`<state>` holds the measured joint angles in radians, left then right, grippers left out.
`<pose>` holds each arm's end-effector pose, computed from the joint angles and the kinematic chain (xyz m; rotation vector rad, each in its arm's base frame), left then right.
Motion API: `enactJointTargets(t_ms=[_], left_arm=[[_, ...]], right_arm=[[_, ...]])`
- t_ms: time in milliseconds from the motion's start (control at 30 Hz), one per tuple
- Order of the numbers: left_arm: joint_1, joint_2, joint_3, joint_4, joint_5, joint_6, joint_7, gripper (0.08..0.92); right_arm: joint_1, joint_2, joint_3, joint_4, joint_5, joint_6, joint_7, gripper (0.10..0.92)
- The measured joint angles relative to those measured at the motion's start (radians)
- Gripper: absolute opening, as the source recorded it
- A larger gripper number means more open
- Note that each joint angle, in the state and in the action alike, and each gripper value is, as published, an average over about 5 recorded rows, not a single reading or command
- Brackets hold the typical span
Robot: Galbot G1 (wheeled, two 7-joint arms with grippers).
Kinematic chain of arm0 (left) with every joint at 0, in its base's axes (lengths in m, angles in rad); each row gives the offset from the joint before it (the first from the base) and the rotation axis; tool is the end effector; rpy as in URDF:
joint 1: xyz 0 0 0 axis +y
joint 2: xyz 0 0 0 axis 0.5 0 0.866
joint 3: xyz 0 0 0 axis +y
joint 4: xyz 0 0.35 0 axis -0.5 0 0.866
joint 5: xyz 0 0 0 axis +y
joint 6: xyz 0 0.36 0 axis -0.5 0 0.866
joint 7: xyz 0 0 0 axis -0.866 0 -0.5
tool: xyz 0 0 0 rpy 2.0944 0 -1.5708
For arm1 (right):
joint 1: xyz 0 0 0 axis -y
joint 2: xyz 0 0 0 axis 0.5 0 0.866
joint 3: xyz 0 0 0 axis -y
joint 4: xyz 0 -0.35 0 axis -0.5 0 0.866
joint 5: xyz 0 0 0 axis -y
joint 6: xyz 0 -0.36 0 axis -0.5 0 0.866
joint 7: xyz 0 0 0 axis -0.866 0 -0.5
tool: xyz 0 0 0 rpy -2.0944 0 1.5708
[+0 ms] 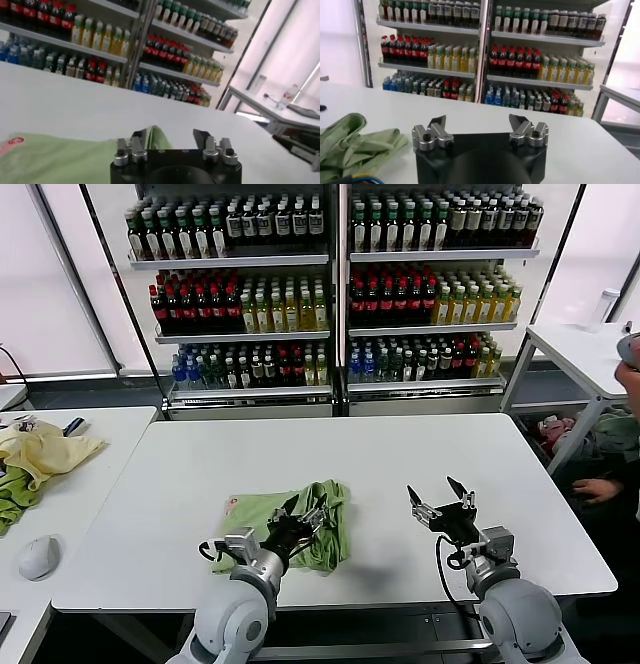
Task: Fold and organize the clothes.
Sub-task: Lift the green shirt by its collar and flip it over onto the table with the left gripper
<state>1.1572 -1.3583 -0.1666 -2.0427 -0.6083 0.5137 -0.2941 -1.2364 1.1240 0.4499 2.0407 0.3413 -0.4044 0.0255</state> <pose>0.2760 -0.0702 -0.2375 -0.4299 -2.7255 0.4257 0.2808 -0.0595 -0.2359 0.3105 -2.9382 0.1686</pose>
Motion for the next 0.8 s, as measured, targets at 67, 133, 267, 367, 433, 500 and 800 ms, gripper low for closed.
enactJointTargets(t_ms=[67,133,267,367,433,500,800], left_arm=[[0.013,0.008,-0.019,-0.014,0.000,-0.008,0.005,0.762],[0.022,0.018,-0.042,-0.020,0.006,-0.018,0.006,0.802],[0.032,0.041,-0.091,-0.011,0.030,-0.037,0.001,0.821],[0.033,0.056,-0.121,0.016,0.059,-0.048,-0.011,0.823],[0.031,0.062,-0.136,0.039,0.080,-0.053,-0.021,0.823],[0.030,0.065,-0.147,0.064,0.099,-0.057,-0.032,0.823],[0.030,0.066,-0.168,0.159,0.146,-0.049,-0.074,0.823]], right_arm=[[0.000,-0.001,0.001,0.000,0.000,0.001,0.000,0.823],[-0.001,-0.001,0.001,0.000,0.001,0.002,0.000,0.823],[-0.005,-0.001,0.002,0.001,0.000,0.004,0.000,0.823],[-0.006,-0.001,0.003,0.002,0.000,0.005,0.000,0.823],[-0.008,-0.001,0.004,0.004,0.000,0.005,0.001,0.823],[-0.010,-0.002,0.005,0.006,-0.001,0.006,0.001,0.823],[-0.020,-0.006,0.014,0.018,-0.001,0.006,0.002,0.823]])
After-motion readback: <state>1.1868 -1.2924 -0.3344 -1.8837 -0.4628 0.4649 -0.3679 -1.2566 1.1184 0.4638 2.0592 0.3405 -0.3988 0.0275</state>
